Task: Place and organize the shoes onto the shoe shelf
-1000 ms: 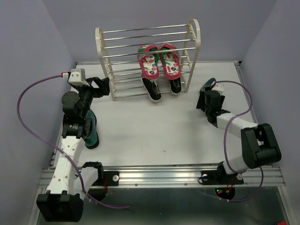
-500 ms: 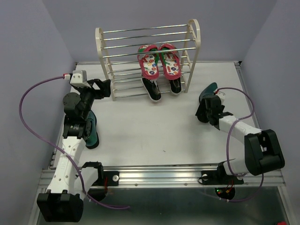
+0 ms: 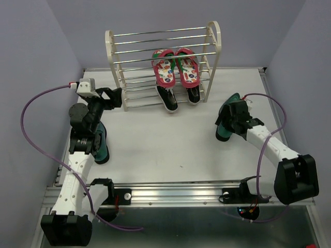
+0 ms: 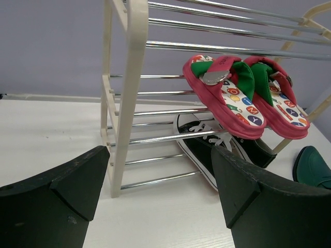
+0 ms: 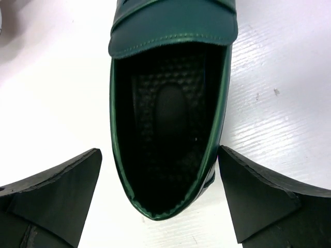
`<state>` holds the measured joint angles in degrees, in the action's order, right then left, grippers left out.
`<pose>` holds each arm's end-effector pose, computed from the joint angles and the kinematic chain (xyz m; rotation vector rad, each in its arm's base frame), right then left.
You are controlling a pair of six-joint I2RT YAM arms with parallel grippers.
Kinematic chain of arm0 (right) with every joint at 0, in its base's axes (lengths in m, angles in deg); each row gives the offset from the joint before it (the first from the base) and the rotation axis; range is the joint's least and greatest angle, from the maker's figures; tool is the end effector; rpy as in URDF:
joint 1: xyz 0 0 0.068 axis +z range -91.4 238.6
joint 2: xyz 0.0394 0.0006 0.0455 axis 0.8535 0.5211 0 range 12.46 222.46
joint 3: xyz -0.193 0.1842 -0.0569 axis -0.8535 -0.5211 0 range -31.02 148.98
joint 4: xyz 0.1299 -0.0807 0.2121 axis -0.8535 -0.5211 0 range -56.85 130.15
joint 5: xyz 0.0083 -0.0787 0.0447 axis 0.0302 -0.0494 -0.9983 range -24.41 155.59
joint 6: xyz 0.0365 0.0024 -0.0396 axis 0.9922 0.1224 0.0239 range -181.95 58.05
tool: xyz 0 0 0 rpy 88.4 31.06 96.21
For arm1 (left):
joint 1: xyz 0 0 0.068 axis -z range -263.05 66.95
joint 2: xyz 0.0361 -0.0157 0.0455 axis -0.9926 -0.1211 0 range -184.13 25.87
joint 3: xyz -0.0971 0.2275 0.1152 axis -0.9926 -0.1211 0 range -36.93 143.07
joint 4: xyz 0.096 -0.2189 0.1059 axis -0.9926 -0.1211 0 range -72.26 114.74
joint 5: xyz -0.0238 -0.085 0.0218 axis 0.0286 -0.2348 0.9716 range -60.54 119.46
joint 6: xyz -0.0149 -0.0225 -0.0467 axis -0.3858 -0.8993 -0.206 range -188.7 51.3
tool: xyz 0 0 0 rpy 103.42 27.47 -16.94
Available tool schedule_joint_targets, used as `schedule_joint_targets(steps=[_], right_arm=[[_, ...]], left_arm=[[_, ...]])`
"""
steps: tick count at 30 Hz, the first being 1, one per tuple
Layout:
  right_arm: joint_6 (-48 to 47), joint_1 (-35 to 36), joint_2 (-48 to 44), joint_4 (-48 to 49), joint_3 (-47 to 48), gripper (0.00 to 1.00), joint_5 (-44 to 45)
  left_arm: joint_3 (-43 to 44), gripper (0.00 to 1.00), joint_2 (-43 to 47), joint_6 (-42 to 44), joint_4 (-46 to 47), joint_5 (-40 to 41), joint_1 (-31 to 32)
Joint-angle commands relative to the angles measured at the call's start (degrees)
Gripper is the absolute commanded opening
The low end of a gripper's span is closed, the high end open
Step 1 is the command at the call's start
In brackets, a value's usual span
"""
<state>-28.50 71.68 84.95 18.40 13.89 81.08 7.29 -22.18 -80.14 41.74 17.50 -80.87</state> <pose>0.2516 0.0489 0.2228 0.5407 2.3294 0.0512 0.1975 -0.0149 0.3781 0.0683 1.3523 -0.3402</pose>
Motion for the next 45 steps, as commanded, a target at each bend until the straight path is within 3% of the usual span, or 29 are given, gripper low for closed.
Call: schedule_joint_targets(steps=[1, 13, 14, 15, 18, 22, 27, 30, 33, 37, 45], right_arm=[[0.7, -0.2, 2.2, -2.3, 4.7, 1.0, 4.0], [3.6, -0.2, 17.0, -5.5, 7.4, 1.0, 5.3], [3.7, -0.2, 17.3, -5.5, 7.3, 0.97, 5.2], [3.7, -0.2, 17.2, -5.4, 7.0, 0.86, 5.1], [2.4, -0.2, 12.7, -2.9, 5.3, 0.23, 5.3], [-2.1, -0.2, 2.8, -1.4, 5.6, 0.01, 8.2], [-13.7, -0.2, -11.5, 2.1, 9.6, 0.01, 7.6], [-15.3, -0.2, -15.1, 1.5, 15.1, 0.01, 7.3], [-17.8, -0.2, -18.1, 3.2, 21.7, 0.01, 0.3], [-21.9, -0.2, -16.3, 3.7, 33.4, 0.01, -8.9], [-25.9, -0.2, -1.3, 1.6, 58.8, 0.01, -32.0]], left_arm=[[-0.5, 0.93, 1.7, 1.2, 2.9, 0.4, 0.2], [-1.2, 0.93, 1.4, 2.5, 3.2, 1.2, 0.2], [-1.3, 0.93, 1.4, 2.6, 3.3, 1.2, 0.2], [-1.3, 0.93, 1.3, 2.6, 3.3, 1.4, 0.2], [-1.3, 0.93, 1.3, 2.7, 3.4, 1.7, 0.2], [-1.3, 0.94, 1.2, 2.5, 3.7, 1.9, 0.2], [-1.4, 0.94, 0.9, 1.6, 3.9, 2.4, 0.3], [-1.4, 0.94, 0.4, 0.7, 3.9, 2.6, 0.2], [-1.2, 0.94, -0.1, -0.3, 3.7, 4.2, 0.2], [-0.6, 0.96, 0.1, -1.6, 1.9, 7.1, 0.2], [-0.7, 0.99, 4.1, -4.6, -0.6, 10.0, 0.2]])
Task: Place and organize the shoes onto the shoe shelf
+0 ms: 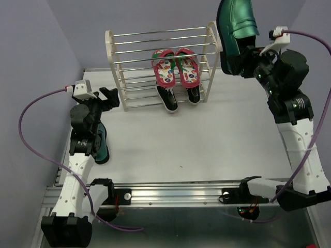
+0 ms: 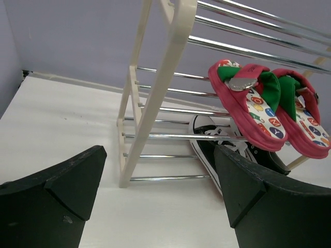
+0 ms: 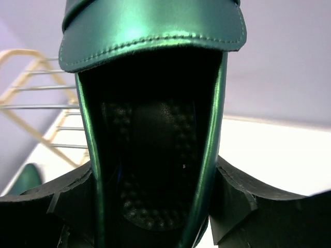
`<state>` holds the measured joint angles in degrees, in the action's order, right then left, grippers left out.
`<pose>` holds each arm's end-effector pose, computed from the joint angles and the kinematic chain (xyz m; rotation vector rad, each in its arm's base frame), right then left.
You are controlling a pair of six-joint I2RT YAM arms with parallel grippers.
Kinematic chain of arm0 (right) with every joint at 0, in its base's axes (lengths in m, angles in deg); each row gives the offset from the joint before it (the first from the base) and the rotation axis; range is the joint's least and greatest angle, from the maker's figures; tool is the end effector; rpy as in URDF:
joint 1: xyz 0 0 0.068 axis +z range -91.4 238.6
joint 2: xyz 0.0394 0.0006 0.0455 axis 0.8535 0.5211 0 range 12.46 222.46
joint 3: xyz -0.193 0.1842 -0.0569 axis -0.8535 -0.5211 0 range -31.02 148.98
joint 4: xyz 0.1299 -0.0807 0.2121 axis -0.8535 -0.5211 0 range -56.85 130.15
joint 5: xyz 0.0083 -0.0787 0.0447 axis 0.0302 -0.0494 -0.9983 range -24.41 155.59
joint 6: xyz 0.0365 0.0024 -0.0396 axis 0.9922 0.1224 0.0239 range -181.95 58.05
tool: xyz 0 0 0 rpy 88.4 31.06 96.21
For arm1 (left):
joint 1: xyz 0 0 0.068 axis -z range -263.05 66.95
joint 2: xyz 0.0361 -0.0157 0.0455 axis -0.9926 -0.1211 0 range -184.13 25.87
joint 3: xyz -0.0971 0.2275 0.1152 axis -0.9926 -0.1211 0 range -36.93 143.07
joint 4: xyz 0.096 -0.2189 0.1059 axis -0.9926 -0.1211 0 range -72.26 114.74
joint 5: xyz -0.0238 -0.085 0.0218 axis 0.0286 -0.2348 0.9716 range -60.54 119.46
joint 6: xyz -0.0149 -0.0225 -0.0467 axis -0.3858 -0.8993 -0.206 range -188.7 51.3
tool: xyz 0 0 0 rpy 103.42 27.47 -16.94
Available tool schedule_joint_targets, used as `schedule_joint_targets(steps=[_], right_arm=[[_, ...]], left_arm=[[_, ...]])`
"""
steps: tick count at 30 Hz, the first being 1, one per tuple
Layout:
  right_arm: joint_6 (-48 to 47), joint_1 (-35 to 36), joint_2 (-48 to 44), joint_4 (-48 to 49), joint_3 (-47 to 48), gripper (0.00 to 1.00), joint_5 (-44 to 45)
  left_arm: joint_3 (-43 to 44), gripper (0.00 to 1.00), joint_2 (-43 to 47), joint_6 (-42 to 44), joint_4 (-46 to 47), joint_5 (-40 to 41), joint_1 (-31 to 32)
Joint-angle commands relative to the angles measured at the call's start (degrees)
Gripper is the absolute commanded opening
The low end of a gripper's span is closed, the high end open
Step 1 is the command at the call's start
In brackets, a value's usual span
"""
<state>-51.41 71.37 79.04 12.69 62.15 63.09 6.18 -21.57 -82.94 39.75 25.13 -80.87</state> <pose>0.2112 0.0496 0.5173 -0.0654 1.5959 0.3520 0.1976 -0.0102 0.3696 -0.0830 1.3886 -0.2912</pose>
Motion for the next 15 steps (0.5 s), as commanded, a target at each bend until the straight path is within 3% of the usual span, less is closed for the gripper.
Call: schedule_joint_targets(steps=[1, 4, 8, 13, 15], right_arm=[[-2.6, 0.1, 9.2, 6.5, 13.4, 0.01, -15.8], [-0.9, 0.1, 19.4, 2.7, 27.7, 0.01, -18.0], [1.3, 0.1, 30.2, 0.8, 39.1, 0.02, -18.0], [3.5, 1.3, 41.3, -4.6, 52.4, 0.07, -12.9], [3.6, 2.0, 42.7, -4.4, 52.4, 0.08, -10.9]], left_arm=[[0.4, 0.99, 3.8, -2.8, 0.4, 3.6, 0.2], [1.1, 0.99, 4.5, -6.4, -2.2, 7.5, 0.2], [1.9, 0.99, 3.2, -13.3, -7.4, 12.7, 0.2], [4.7, 0.99, 1.3, -19.7, -17.3, 19.2, 0.2], [4.9, 0.99, 1.3, -21.0, -19.7, 20.6, 0.2]])
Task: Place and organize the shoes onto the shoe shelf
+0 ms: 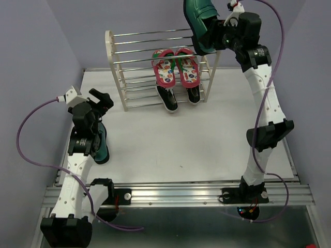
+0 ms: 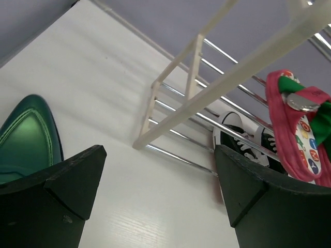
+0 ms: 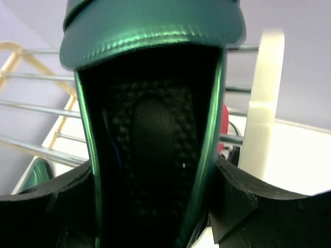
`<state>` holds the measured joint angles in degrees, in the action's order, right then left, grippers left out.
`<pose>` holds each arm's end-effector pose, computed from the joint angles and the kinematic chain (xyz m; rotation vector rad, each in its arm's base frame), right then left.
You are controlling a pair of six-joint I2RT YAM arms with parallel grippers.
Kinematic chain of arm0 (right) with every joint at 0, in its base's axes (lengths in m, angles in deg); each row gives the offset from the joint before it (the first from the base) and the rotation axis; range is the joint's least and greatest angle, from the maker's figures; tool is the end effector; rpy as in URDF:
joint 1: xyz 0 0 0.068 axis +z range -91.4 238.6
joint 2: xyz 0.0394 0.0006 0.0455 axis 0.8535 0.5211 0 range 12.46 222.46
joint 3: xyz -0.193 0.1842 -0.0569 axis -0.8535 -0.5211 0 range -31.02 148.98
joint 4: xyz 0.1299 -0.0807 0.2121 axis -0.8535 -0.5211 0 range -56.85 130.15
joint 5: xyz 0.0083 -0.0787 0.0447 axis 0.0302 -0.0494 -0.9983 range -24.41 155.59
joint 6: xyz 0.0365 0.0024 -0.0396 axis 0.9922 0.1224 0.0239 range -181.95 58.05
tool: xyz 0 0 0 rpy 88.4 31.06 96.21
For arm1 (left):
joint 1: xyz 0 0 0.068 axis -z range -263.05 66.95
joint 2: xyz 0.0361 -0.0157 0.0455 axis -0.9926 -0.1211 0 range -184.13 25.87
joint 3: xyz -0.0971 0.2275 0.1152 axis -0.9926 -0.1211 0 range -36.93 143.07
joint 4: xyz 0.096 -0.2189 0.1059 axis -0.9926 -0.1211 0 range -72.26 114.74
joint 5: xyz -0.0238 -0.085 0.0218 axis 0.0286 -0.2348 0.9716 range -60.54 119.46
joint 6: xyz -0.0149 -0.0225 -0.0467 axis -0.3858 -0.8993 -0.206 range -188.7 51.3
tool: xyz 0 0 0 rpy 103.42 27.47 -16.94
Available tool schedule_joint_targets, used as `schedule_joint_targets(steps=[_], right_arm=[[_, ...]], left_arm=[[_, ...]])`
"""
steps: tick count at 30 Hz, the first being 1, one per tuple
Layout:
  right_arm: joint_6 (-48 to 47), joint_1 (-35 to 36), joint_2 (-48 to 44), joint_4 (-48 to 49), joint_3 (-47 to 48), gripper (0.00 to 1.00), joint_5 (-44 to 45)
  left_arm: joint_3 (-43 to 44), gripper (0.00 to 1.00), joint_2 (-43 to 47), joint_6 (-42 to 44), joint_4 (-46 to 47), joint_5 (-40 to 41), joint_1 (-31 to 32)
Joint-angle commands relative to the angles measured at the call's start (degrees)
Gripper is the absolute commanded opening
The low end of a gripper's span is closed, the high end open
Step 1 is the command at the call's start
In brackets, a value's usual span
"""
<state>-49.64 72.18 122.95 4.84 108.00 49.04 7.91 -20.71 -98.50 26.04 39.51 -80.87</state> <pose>0.3926 0.1055 0.5177 -0.2390 1.7016 0.5807 0.1943 -0.0012 0.3569 -0.5111 1.5016 -0.2982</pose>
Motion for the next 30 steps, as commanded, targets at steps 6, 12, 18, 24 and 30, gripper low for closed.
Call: schedule_joint_targets(steps=[6, 12, 18, 24, 30], right_arm=[[0.4, 2.9, 0.2, 4.2, 5.4, 0.22, 9.7], [-0.4, 4.9, 2.3, 4.4, 5.8, 0.43, 12.6], [-0.6, 6.0, 1.7, 5.3, 5.6, 0.96, 14.7], [-1.8, 6.0, -0.1, 7.2, 3.8, 1.0, 14.3], [-2.8, 6.0, -1.8, 9.2, 2.8, 1.0, 9.9]], left_arm=[[3.3, 0.99, 1.0, -6.6, -7.5, 7.6, 0.2], [4.3, 0.99, -0.9, -6.0, -8.2, 8.1, 0.2], [4.6, 0.99, -2.2, -6.6, -9.7, 9.6, 0.2], [4.1, 0.99, -2.5, -8.9, -13.0, 11.7, 0.2], [2.6, 0.99, -1.3, -15.2, -20.4, 16.2, 0.2]])
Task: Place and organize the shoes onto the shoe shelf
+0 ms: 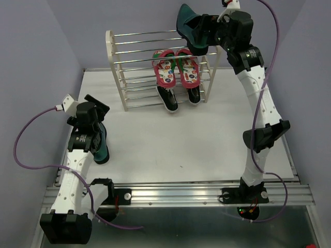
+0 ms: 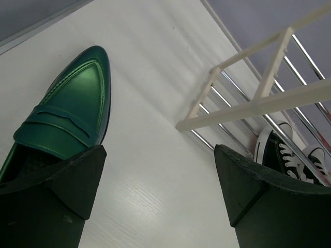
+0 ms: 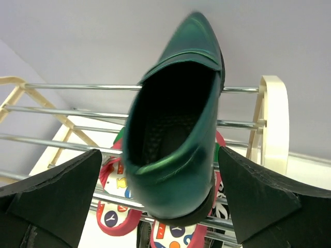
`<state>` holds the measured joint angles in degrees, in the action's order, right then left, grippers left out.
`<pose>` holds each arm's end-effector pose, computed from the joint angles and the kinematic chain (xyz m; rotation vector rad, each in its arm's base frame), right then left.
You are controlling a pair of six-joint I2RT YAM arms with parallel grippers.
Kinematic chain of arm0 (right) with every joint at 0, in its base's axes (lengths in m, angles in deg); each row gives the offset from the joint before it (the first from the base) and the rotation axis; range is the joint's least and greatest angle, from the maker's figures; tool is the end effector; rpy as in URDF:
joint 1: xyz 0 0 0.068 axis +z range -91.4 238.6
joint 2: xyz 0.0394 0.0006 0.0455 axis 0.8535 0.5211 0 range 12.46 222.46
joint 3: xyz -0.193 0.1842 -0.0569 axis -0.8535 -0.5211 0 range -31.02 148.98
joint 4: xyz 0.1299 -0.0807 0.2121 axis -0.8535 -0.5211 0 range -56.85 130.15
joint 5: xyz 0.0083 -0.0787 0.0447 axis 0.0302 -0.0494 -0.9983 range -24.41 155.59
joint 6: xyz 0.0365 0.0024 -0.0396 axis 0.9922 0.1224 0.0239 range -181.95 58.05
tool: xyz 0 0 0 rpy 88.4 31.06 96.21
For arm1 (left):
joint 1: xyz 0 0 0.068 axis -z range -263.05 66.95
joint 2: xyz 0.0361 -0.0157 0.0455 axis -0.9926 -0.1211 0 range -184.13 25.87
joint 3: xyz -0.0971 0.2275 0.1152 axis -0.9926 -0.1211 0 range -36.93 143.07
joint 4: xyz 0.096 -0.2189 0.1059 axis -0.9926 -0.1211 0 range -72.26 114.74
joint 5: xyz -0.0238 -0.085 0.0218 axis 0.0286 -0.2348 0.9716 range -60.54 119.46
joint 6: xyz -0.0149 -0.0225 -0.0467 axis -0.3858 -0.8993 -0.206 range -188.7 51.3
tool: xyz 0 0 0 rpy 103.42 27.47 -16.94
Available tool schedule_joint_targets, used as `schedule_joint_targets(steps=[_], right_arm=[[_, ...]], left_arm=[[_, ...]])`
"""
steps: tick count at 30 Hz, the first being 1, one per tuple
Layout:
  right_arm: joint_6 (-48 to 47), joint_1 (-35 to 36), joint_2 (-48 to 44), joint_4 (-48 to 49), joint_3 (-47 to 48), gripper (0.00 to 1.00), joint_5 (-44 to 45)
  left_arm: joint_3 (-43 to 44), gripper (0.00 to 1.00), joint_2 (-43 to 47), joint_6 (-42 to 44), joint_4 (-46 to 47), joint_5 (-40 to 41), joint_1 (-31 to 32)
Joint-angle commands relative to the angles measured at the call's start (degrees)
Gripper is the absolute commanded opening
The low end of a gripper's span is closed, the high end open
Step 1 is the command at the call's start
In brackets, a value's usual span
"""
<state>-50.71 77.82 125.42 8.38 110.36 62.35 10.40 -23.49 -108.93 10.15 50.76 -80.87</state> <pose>0.3952 0.1401 0.5194 -0.1586 1.6411 0.4534 0.1980 0.0054 0.3344 -0.8372 1.6430 -0.1718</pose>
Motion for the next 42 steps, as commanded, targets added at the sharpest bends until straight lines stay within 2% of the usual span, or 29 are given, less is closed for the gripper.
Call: schedule_joint_targets(steps=[1, 2, 5, 11, 19, 22, 27, 30, 34, 37, 41, 42], right_arm=[[-2.4, 0.4, -5.3, 6.2, -0.3, 1.0, -5.2], [-3.3, 0.4, -5.9, 7.2, -1.3, 1.0, -8.7], [-3.5, 0.4, -7.9, 8.0, -4.8, 1.0, -11.9], [-5.4, 0.4, -10.9, 8.2, -9.4, 1.0, -14.3], [-8.4, 0.4, -20.0, 8.1, -23.9, 1.0, -14.2], [-7.6, 0.4, -22.7, 9.3, -29.5, 1.0, -14.8], [-5.2, 0.4, -26.4, 13.0, -37.7, 1.0, -17.1], [-3.8, 0.4, -29.5, 14.2, -40.9, 1.0, -22.8], [-1.6, 0.4, -35.6, 20.2, -48.9, 1.0, -28.9], [-1.2, 0.4, -40.0, 21.8, -52.7, 1.0, -29.2], [-0.4, 0.4, -44.7, 22.5, -56.6, 1.0, -24.2], [1.2, 0.4, -45.9, 22.5, -57.9, 1.0, -22.7]], left_arm=[[-0.1, 0.99, 1.6, -6.0, -7.3, 6.1, 0.2], [-0.4, 0.99, 1.5, -7.7, -9.2, 8.6, 0.2], [-2.3, 0.99, 1.5, -11.1, -13.0, 10.1, 0.3], [-8.8, 0.99, 0.9, -11.4, -8.4, 6.9, 0.1], [-8.8, 0.99, -2.9, -13.3, -12.7, 8.9, -0.1], [-12.0, 0.99, -3.0, -13.0, -8.0, 8.7, -0.1], [-15.2, 0.98, -5.4, -5.7, 4.6, 1.6, -0.1], [-14.4, 0.98, -8.2, -3.5, 7.2, 0.8, -0.1], [-12.0, 0.95, -13.1, -2.4, 6.5, 3.0, -0.1], [-10.6, 0.8, -17.1, -1.9, 5.0, 4.8, -0.1], [-9.4, 0.6, -20.9, -2.9, 3.6, 4.8, -0.1], [-8.8, 0.44, -21.7, -2.8, 3.8, 4.1, -0.1]])
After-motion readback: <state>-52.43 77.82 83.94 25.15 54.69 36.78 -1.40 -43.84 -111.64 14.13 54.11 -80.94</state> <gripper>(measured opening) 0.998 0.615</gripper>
